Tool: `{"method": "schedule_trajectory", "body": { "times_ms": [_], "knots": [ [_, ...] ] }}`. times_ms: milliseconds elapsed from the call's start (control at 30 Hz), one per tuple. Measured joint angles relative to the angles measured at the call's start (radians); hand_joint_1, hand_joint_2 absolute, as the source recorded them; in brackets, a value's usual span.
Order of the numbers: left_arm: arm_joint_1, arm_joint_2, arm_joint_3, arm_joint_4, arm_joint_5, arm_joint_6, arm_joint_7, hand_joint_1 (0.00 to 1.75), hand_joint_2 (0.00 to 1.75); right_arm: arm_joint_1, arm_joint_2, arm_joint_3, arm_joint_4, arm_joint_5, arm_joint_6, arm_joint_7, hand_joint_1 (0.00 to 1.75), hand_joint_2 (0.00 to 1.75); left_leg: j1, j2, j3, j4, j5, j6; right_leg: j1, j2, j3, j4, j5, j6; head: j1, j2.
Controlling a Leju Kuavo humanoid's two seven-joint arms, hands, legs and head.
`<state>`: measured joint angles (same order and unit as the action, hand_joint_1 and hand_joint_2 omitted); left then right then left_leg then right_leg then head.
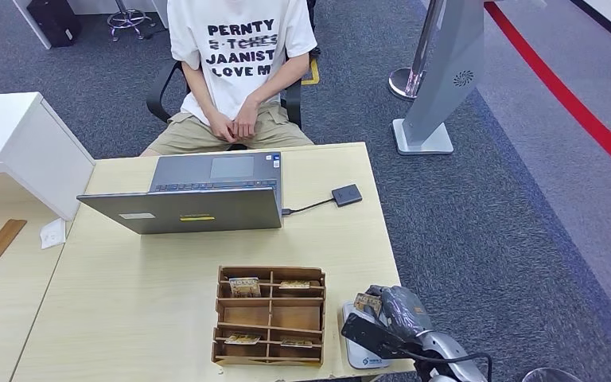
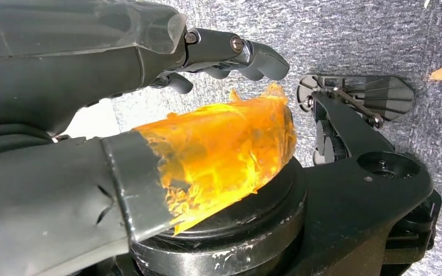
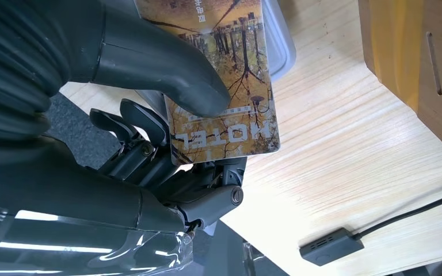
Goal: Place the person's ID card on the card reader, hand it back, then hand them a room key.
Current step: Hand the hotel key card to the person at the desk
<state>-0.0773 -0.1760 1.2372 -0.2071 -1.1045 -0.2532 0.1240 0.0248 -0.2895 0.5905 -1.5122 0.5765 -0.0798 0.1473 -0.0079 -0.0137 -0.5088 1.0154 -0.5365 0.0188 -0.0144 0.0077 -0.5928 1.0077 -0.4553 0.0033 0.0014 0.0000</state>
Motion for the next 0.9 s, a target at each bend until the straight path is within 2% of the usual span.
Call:
{"method": "schedule_trajectory", "body": {
  "times_ms": [333,467,667,900],
  "knots": [
    [0.000,0.000,0.000,0.000,0.000,0.000,0.000,0.00,0.00,0.006,0.002,0.000,0.000,0.004,-0.012,0.000,1.75,1.75,0.000,0.000,0.000,0.000,0.000,0.000,0.000,0.000,0.000,0.000,0.000,0.000,0.000,0.000],
    [0.001,0.001,0.000,0.000,0.000,0.000,0.000,0.00,0.00,0.017,0.005,0.001,-0.007,0.013,-0.044,0.001,1.75,1.75,0.000,0.000,0.000,0.000,0.000,0.000,0.000,0.000,0.000,0.000,0.000,0.000,0.000,0.000],
    [0.003,0.000,0.000,0.000,0.009,0.004,-0.002,0.00,0.00,0.056,0.043,-0.002,-0.061,0.018,-0.199,-0.025,1.75,1.75,0.000,0.000,0.000,0.000,0.000,0.000,0.000,0.000,0.000,0.000,0.000,0.000,0.000,0.000],
    [0.004,-0.004,0.000,0.000,0.008,0.012,-0.009,0.00,0.00,0.093,0.141,-0.046,-0.163,-0.025,-0.382,-0.148,1.75,1.75,0.000,0.000,0.000,0.000,0.000,0.000,0.000,0.000,0.000,0.000,0.000,0.000,0.000,0.000]
  ]
}}
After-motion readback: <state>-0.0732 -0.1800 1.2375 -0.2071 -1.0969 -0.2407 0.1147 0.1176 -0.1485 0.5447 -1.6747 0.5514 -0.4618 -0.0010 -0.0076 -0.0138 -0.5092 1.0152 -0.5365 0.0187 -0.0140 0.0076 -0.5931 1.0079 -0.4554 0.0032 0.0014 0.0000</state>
